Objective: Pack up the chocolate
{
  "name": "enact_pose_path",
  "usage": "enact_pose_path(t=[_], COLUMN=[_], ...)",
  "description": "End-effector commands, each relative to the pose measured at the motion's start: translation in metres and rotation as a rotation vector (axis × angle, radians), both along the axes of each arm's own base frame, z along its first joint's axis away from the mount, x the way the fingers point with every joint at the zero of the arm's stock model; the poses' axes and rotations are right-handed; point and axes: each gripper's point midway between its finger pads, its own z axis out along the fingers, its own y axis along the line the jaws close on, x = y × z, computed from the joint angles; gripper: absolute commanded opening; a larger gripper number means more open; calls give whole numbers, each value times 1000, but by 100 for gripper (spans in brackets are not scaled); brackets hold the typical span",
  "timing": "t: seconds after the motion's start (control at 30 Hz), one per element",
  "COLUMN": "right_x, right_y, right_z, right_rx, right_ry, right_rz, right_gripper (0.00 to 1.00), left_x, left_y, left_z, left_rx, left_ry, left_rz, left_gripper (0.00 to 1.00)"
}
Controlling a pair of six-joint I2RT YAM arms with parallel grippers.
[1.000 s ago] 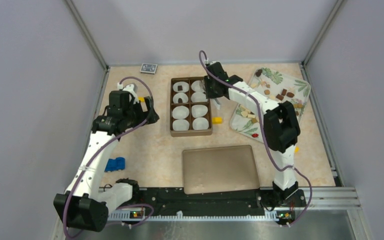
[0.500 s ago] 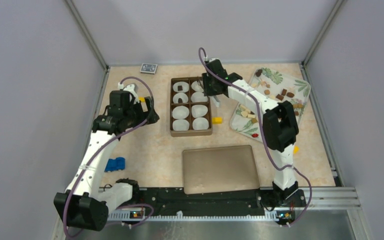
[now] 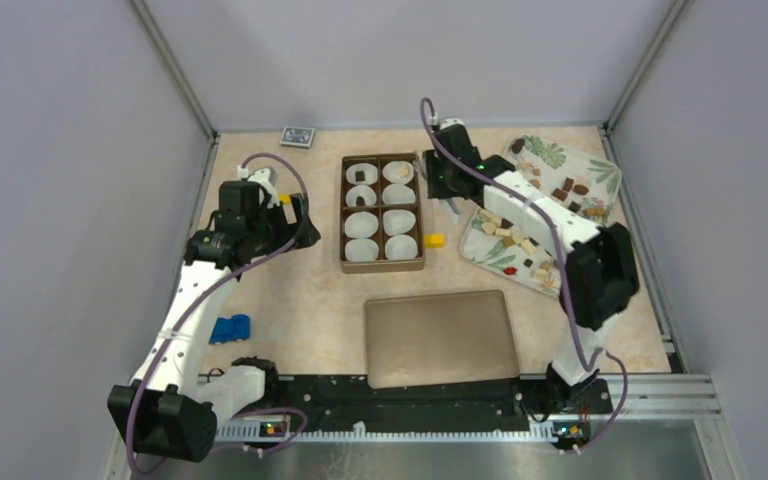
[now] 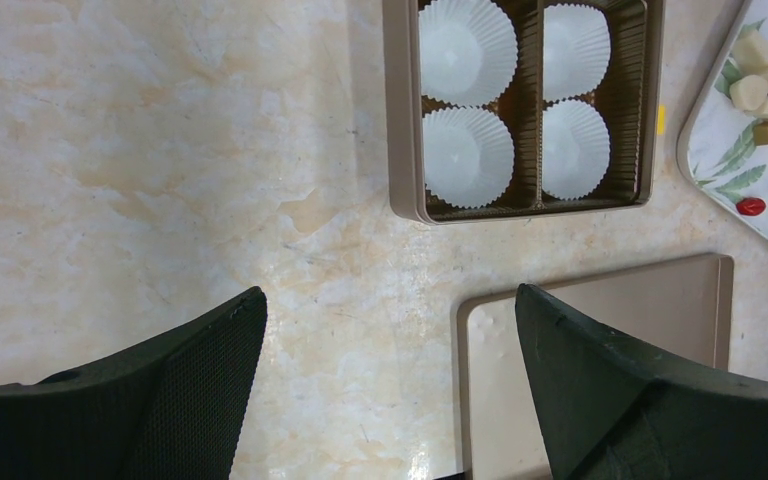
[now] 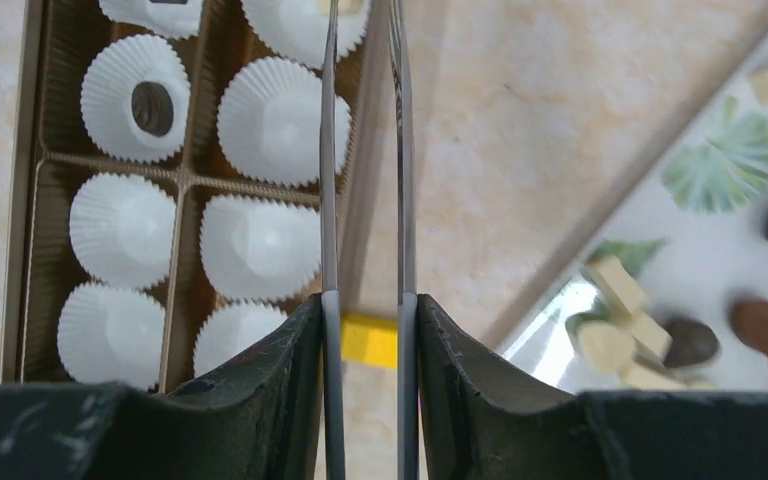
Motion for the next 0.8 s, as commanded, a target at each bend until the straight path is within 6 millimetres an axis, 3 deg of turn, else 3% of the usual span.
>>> enact_pose_path(t=[0.0, 0.1, 0.2, 0.3, 0.5, 0.63, 0.77], right_x=[-22, -52, -83, -111, -137, -132, -113], right_y=[-53, -101, -144, -173, -193, -195, -195], right_z=[80, 85, 73, 59, 41, 33, 20], right_rx=[83, 91, 71, 44, 17, 18, 28], right_ry=[-177, -188, -163, -129, -97, -94, -61], right_rz=[-100, -184, -259, -301, -311, -310, -319], right_gripper=[34, 34, 34, 35, 35, 35, 35], left_x=[2, -1, -4, -8, -20, -30, -36], left_y=[-8, -12, -15, -16, -22, -28, -28], left_z=[12, 12, 11, 9, 2, -6, -14], left_rx=[-34, -52, -67, -75, -97, -131, -139], left_ry=[-43, -36, -31, -14, 14, 38, 50], left_rz=[-46, -57, -68, -71, -109, -139, -137], left_gripper=[98, 98, 98, 98, 99, 99, 99])
